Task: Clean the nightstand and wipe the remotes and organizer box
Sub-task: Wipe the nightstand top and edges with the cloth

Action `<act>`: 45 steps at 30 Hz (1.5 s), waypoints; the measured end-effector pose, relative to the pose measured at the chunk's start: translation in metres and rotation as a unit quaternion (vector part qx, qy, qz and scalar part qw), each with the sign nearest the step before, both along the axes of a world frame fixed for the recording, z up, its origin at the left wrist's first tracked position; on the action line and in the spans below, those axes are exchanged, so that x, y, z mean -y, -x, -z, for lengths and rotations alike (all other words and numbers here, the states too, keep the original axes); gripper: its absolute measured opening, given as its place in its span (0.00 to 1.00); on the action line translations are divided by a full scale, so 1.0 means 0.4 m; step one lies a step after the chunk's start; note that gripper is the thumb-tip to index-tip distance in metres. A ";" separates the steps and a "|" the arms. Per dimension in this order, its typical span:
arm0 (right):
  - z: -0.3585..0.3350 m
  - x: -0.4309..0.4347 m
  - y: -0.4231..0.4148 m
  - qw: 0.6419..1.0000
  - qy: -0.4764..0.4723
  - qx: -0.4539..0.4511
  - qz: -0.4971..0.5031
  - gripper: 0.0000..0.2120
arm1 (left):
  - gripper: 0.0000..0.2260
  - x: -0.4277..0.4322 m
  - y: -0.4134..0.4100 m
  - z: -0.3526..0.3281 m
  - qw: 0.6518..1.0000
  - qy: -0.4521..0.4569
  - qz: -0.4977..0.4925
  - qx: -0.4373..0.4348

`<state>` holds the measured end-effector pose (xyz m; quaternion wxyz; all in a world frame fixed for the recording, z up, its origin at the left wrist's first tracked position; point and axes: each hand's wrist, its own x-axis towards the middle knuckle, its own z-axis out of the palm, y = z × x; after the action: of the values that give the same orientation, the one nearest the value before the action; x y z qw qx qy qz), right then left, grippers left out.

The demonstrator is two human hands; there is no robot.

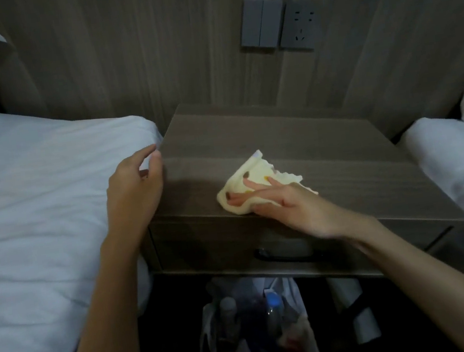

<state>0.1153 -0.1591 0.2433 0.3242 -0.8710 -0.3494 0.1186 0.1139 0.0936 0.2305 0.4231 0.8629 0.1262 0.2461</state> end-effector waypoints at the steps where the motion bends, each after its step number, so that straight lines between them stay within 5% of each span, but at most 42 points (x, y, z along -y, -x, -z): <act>1: -0.001 0.009 0.021 1.000 -0.016 -0.012 0.001 0.15 | 0.17 -0.003 0.007 0.001 1.000 0.012 -0.004 -0.003; 9: -0.032 0.057 0.096 0.992 -0.089 0.007 0.093 0.15 | 0.17 -0.027 0.033 0.016 0.999 0.050 -0.005 -0.004; 13: -0.105 0.035 0.043 0.942 -0.259 0.055 0.206 0.11 | 0.17 -0.034 0.028 0.019 0.998 0.060 0.007 -0.009; 16: -0.147 0.012 -0.045 0.915 -0.286 0.067 0.278 0.10 | 0.17 -0.041 0.023 0.018 0.998 0.064 0.007 -0.013; 21: -0.152 -0.045 -0.234 0.912 -0.212 0.137 0.324 0.13 | 0.17 -0.040 0.003 0.013 0.998 0.053 0.021 -0.013; 35: -0.047 -0.325 -0.658 0.951 -0.064 0.187 0.238 0.15 | 0.16 -0.076 -0.068 0.048 0.998 0.044 0.008 -0.054; 40: 0.020 -0.404 -0.741 0.970 0.034 0.140 0.198 0.17 | 0.14 -0.091 -0.094 0.051 0.997 0.048 -0.010 -0.055; 45: 0.029 -0.397 -0.758 0.978 0.031 0.097 0.184 0.15 | 0.13 -0.098 -0.112 0.054 0.998 0.024 -0.012 -0.058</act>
<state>0.4185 -0.0004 0.2317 0.2778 -0.9374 -0.2095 -0.0169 0.1588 0.1328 0.2091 0.4327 0.8637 0.1671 0.1974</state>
